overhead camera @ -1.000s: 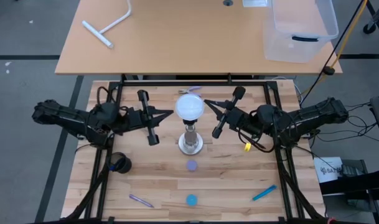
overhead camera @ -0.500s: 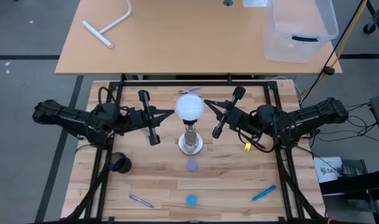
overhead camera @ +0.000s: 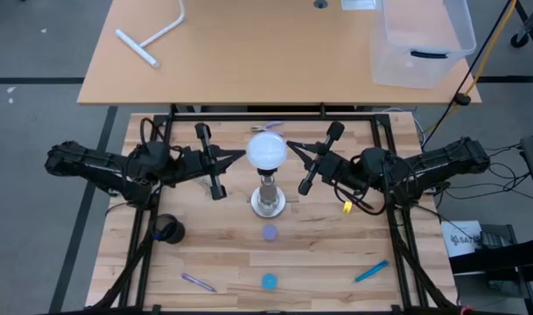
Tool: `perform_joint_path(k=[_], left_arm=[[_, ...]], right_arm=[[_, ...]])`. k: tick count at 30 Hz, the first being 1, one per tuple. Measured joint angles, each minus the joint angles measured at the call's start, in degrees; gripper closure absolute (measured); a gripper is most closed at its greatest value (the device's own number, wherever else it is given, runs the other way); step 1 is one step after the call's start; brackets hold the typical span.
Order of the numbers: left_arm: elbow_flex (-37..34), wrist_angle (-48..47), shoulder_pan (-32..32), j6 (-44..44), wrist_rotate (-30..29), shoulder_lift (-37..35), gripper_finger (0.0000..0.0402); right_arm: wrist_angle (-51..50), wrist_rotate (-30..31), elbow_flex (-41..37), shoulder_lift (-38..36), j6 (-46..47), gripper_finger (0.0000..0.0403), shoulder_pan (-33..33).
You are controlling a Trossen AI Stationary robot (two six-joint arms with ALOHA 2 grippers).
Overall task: Screw lightbulb
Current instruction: Insert the lightbulb into the silver lamp socket
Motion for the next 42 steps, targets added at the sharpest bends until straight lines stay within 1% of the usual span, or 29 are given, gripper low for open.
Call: perform_joint_path(k=[9, 20, 29, 36, 42], left_arm=[[0.1, -0.2, 2.3, -1.4, 0.7, 0.6, 0.0401], [0.1, -0.3, 3.2, -1.4, 0.5, 1.0, 0.0401], [0.1, -1.2, 4.7, -1.8, 0.1, 1.2, 0.0401], [0.1, -1.7, 5.0, -1.9, 0.3, 1.3, 0.0401], [0.0, -1.2, 5.2, -1.3, -0.7, 1.2, 0.0401]], right_arm=[[-0.6, -0.5, 0.0, -0.1, 0.9, 0.0403, 0.0], [-2.1, -0.9, 0.0, -0.2, 1.2, 0.0403, 0.1], [-3.0, -2.2, 0.0, 0.1, -1.5, 0.0403, 2.3], [-4.1, -1.7, 0.0, 0.1, -2.0, 0.0403, 3.2], [-6.6, -1.4, 0.0, 0.1, -1.9, 0.0403, 4.0]])
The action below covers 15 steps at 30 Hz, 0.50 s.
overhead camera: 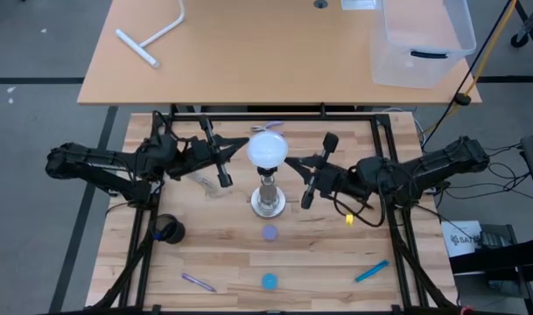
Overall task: Screw lightbulb
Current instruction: Insert the lightbulb into the silver lamp socket
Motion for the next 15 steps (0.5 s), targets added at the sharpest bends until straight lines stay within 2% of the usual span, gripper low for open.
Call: perform_joint_path(k=[9, 15], left_arm=[[0.0, 0.3, -1.7, 2.4, -0.7, -3.0, 0.0401], [0.0, 0.4, -4.9, 4.5, -0.7, -3.9, 0.0401]], right_arm=[[-2.3, 4.3, 0.0, 0.0, 0.1, 0.0403, 1.0], [0.3, 5.2, 0.0, 0.0, -0.3, 0.0403, -0.4]])
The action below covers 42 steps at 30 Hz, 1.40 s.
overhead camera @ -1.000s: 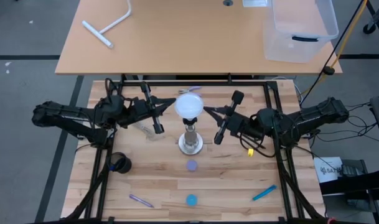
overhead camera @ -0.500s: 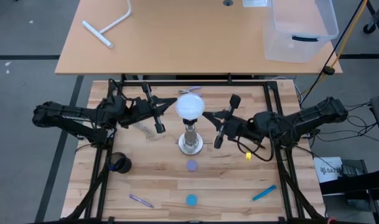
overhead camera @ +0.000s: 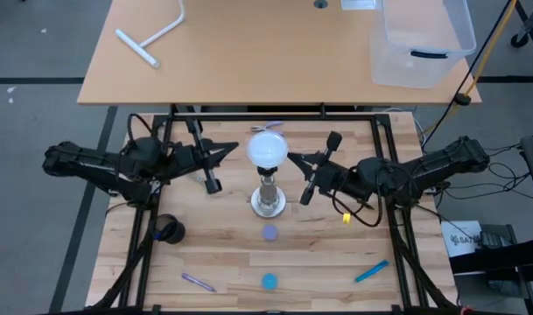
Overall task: Screw lightbulb
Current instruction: Insert the lightbulb into the silver lamp socket
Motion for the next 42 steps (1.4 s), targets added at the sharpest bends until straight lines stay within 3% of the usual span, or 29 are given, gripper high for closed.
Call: perform_joint_path(k=[11, 42], left_arm=[[0.0, 0.1, -4.3, 1.3, 0.0, 0.4, 0.0401], [1.7, 0.3, -2.0, -0.6, 0.0, 4.6, 0.0401]], right_arm=[[4.7, -0.6, 0.0, 0.0, -2.4, 0.0403, -2.7], [6.4, -3.6, 0.0, -0.1, -3.6, 0.0403, -3.9]])
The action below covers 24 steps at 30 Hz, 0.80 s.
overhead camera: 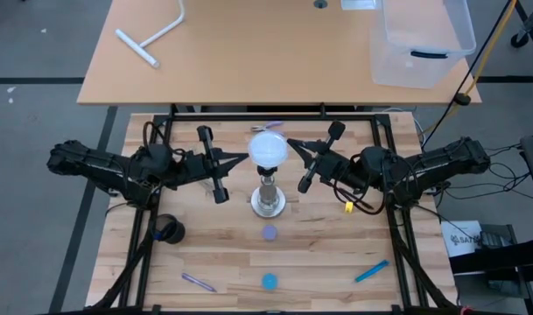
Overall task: Screw lightbulb
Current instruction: Insert the lightbulb into the silver lamp socket
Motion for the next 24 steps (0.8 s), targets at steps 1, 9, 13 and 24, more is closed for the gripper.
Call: perform_joint_path(k=[1, 9, 13, 24], left_arm=[[0.0, 0.0, 0.1, 0.0, -0.1, 0.0, 0.0401], [0.0, -0.5, 0.9, 0.0, -1.0, -0.1, 0.0401], [0.0, -1.1, 1.9, -1.0, -1.4, -0.1, 0.0401], [0.0, -2.0, 4.6, -3.2, -1.5, 0.0, 0.0401]], right_arm=[[-0.1, 0.0, 0.0, 0.0, 0.0, 0.0403, 0.1], [-0.5, 0.3, 0.0, -0.1, 0.0, 0.0403, 1.4], [-0.9, 0.3, 0.0, -0.1, 0.0, 0.0403, 2.3], [-3.1, -0.7, 0.0, 0.0, 0.0, 0.0403, 4.8]])
